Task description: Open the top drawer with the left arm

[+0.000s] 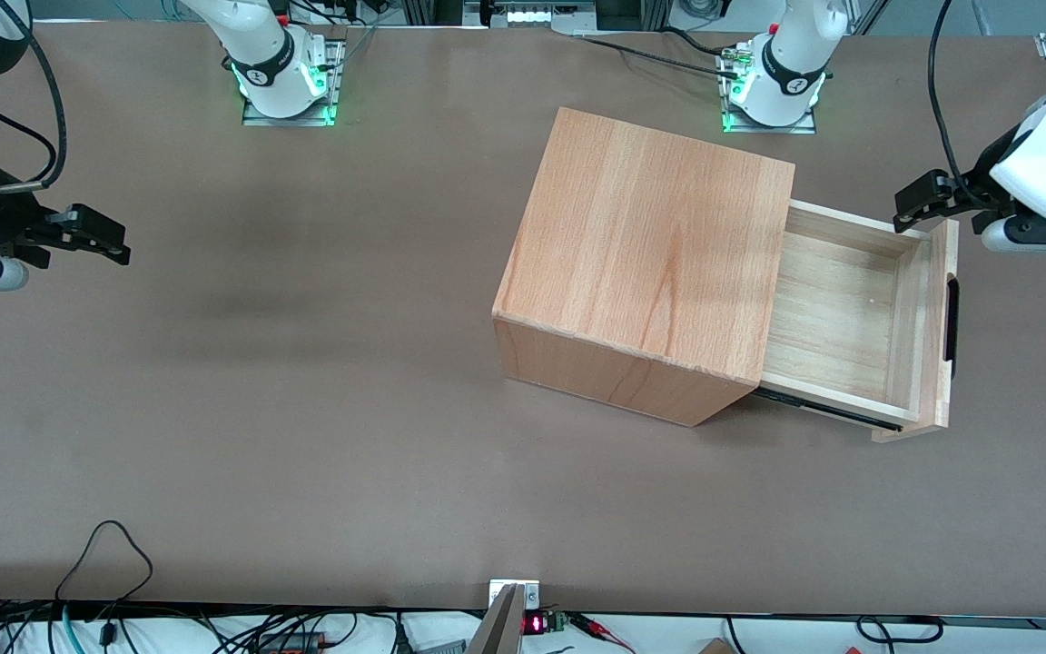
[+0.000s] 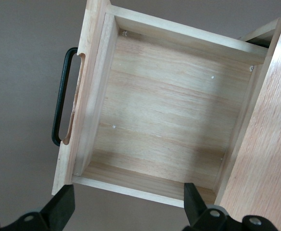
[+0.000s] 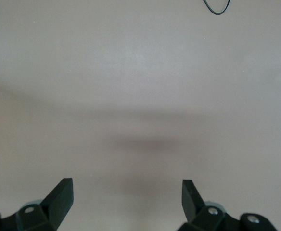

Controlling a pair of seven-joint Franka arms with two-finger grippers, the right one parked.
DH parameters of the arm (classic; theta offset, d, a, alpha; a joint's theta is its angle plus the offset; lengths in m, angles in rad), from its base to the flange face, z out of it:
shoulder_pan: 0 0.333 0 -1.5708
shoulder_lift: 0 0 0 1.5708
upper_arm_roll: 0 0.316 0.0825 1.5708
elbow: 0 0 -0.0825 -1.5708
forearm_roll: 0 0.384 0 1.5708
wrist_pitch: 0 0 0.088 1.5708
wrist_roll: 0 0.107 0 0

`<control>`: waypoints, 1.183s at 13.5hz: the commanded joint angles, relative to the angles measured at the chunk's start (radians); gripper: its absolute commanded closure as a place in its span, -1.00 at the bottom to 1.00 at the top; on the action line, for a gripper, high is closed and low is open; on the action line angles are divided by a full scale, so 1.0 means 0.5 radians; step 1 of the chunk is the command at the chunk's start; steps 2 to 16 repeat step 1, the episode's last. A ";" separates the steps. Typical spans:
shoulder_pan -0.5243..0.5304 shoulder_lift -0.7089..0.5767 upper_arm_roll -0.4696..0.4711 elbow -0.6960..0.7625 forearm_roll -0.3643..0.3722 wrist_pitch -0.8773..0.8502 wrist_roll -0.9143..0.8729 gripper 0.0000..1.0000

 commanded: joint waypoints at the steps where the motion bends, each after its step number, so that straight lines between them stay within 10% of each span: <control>1: 0.023 -0.054 -0.013 -0.055 0.003 0.013 0.032 -1.00; 16: 0.023 -0.054 -0.013 -0.055 0.003 0.013 0.032 -1.00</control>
